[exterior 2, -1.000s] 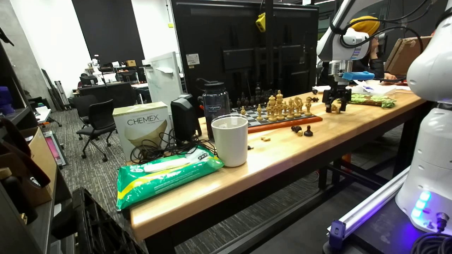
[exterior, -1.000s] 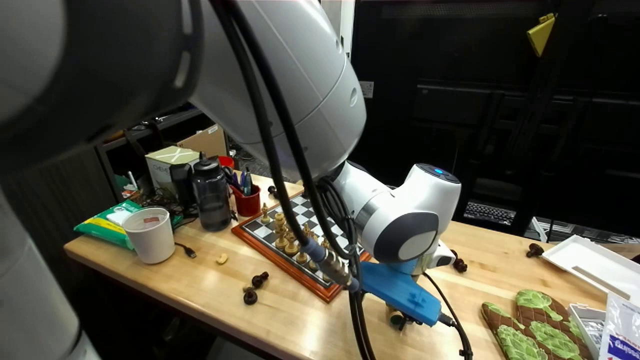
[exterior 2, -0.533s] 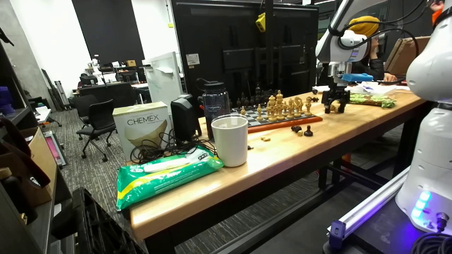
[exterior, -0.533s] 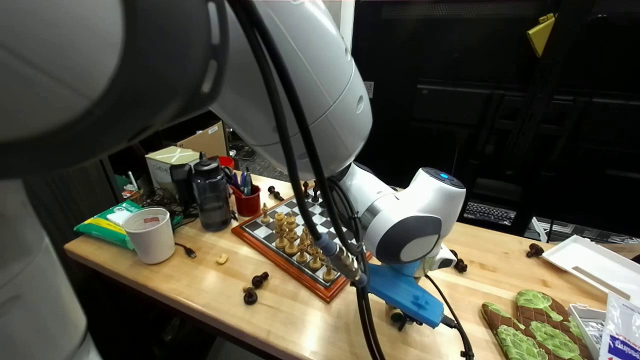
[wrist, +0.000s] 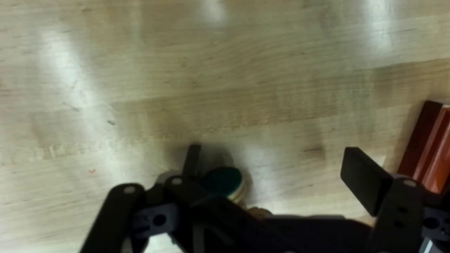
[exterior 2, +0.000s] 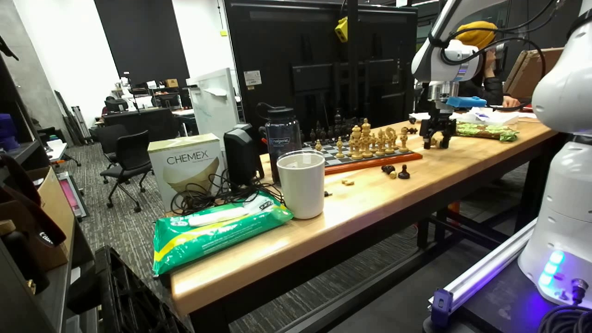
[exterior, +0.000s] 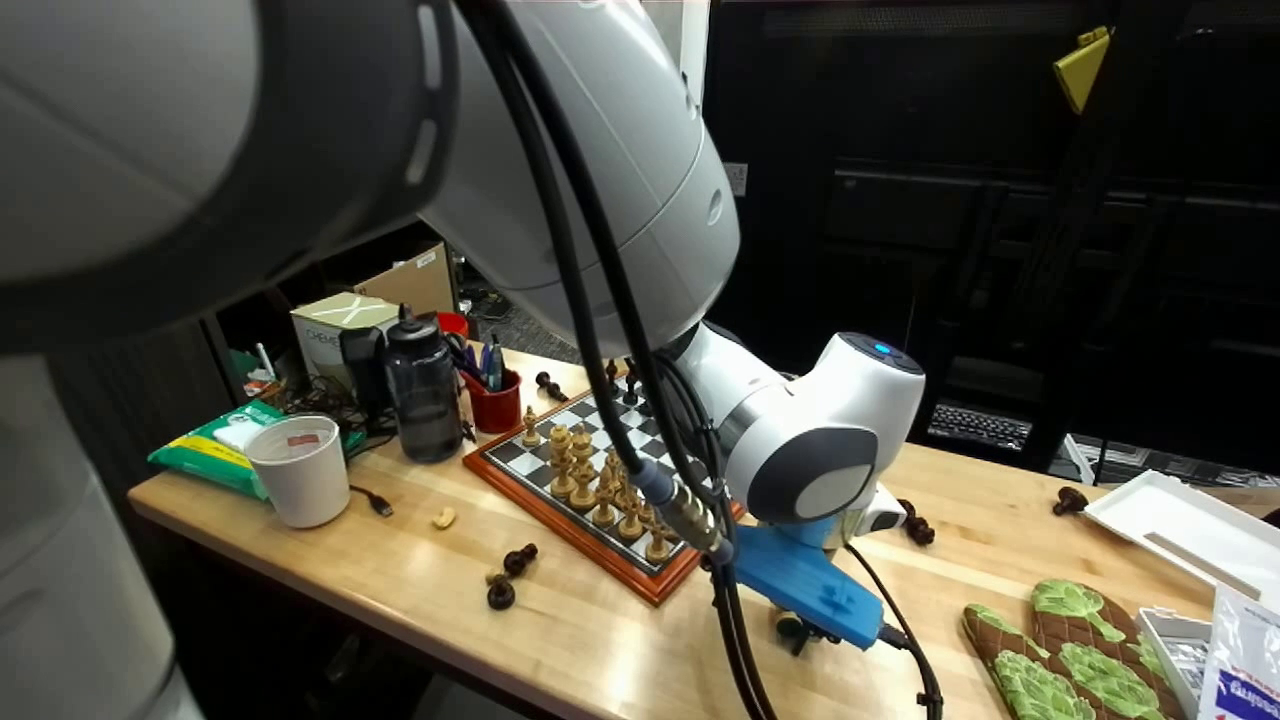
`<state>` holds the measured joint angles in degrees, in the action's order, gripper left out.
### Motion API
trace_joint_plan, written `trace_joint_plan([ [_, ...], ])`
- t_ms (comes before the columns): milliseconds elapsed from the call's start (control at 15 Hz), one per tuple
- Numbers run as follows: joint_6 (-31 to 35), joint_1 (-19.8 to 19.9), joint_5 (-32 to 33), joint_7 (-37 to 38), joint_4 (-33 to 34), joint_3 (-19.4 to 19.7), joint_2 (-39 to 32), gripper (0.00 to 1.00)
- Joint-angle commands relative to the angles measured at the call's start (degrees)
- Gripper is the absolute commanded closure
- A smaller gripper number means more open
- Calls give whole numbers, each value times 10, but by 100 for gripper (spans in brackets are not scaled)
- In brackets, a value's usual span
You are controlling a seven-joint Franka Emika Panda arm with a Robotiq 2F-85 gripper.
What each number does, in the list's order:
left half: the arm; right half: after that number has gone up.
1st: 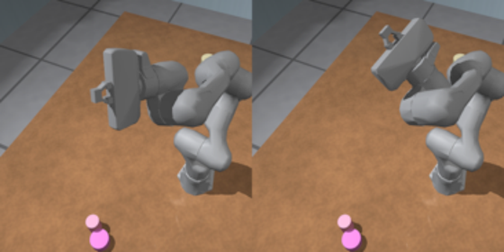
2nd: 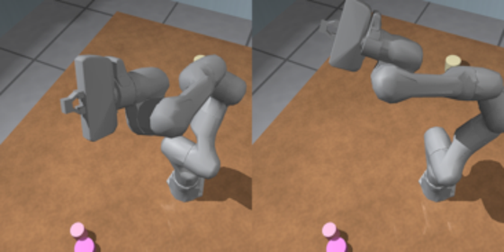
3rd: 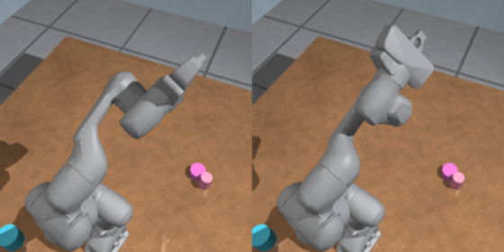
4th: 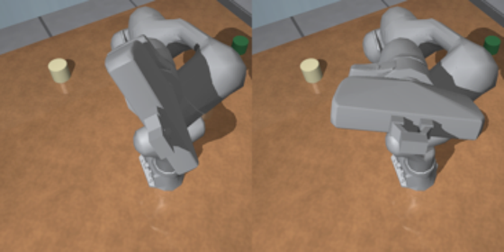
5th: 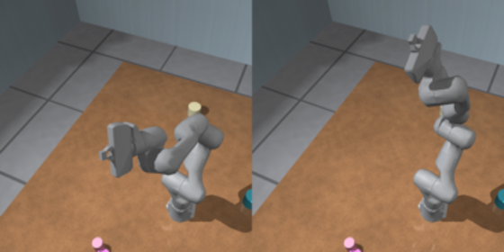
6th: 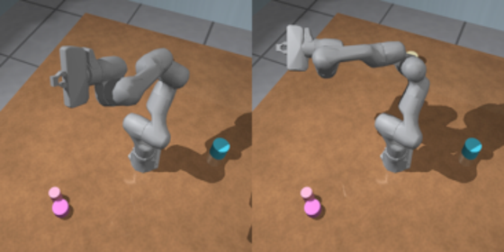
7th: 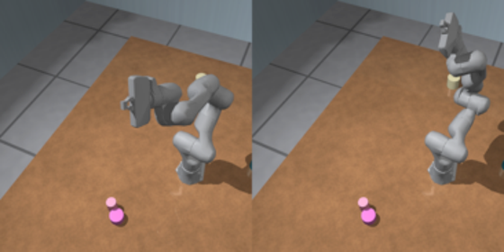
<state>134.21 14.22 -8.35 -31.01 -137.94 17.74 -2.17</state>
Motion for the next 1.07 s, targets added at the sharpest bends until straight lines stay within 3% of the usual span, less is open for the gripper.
trace_joint_plan([
  [0,-3,13,12,-4,5,-6,0,0],
  [733,-9,19,9,-27,31,-12,-20,0],
  [800,-10,20,8,-30,33,-13,-23,17],
  [1000,-10,22,8,-36,37,-16,-26,38],
])
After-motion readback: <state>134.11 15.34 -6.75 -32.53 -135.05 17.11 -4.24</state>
